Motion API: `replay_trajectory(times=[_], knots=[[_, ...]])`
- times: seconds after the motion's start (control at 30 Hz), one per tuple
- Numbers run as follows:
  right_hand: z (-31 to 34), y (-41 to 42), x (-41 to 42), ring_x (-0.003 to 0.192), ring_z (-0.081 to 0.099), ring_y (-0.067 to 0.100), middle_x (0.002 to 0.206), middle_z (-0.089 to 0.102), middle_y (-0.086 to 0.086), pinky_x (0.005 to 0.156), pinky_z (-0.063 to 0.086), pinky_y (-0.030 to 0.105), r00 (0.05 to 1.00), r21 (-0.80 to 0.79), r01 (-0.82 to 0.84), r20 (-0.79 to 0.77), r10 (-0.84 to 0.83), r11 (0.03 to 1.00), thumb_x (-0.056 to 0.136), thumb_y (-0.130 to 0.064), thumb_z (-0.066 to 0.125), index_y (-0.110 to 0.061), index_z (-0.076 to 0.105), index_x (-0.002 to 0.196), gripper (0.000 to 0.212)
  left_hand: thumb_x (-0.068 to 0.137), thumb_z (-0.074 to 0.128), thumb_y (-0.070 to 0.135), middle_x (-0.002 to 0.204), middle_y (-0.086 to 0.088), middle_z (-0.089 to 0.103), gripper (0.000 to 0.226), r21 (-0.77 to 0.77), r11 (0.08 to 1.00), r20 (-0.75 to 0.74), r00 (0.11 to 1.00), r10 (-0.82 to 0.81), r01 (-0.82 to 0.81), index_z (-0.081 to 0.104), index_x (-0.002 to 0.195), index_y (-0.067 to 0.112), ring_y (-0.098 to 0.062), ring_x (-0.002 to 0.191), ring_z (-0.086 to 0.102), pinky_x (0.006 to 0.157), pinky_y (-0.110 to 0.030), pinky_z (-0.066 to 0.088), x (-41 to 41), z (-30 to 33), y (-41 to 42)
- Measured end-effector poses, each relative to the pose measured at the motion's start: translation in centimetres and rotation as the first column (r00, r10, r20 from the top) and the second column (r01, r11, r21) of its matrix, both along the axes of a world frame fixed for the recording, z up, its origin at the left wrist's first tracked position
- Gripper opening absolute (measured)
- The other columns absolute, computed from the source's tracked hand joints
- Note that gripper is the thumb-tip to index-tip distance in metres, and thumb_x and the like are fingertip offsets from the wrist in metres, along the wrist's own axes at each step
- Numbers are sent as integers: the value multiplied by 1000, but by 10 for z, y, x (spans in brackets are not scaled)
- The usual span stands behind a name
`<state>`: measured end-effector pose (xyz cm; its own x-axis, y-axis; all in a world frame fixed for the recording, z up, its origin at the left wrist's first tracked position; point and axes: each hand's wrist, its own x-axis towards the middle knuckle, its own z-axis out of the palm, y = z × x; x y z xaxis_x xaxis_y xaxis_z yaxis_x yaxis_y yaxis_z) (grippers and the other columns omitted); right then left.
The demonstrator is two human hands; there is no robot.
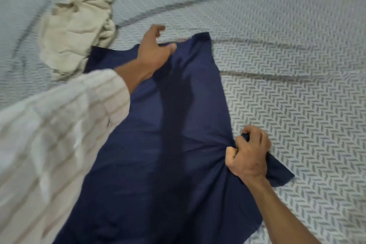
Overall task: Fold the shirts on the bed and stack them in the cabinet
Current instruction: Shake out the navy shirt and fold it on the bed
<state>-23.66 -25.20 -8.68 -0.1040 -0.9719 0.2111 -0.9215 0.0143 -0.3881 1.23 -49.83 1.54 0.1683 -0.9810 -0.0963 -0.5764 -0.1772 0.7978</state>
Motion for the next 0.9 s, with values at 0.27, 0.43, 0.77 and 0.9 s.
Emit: replay_trajectory(times=[0.27,0.43,0.77,0.9], knots=[[30,4,10,99,47,42,102,50,22,92,40,55,994,115,110,-10,-110,987,64,-39,40,-3,55,92,48,70,63,48,134,0,58,62,211,970,217,973,73,-120,57,129,30,-23,126,53,107,-51,42,158,2,230],[60,8,79,111,47,41,117,54,24,97,36,58,984,90,90,-162,-75,992,61,-23,55,-1,55,115,59,89,67,34,150,0,42,63,309,930,295,950,104,-198,42,147,25,-24,138,40,111,-55,34,211,10,318],[80,-21,287,112,57,30,123,60,6,97,43,38,835,264,-548,117,538,794,86,-8,55,-14,65,121,37,93,56,13,145,10,41,50,252,966,341,939,-39,-51,44,141,24,-19,145,28,110,-55,30,266,0,336],[82,-69,340,115,59,30,126,63,11,101,40,32,808,338,-581,123,577,741,91,-7,53,-12,65,126,37,88,53,8,135,11,47,59,265,961,290,943,-160,82,40,143,28,-17,131,40,107,-54,34,281,-16,319]])
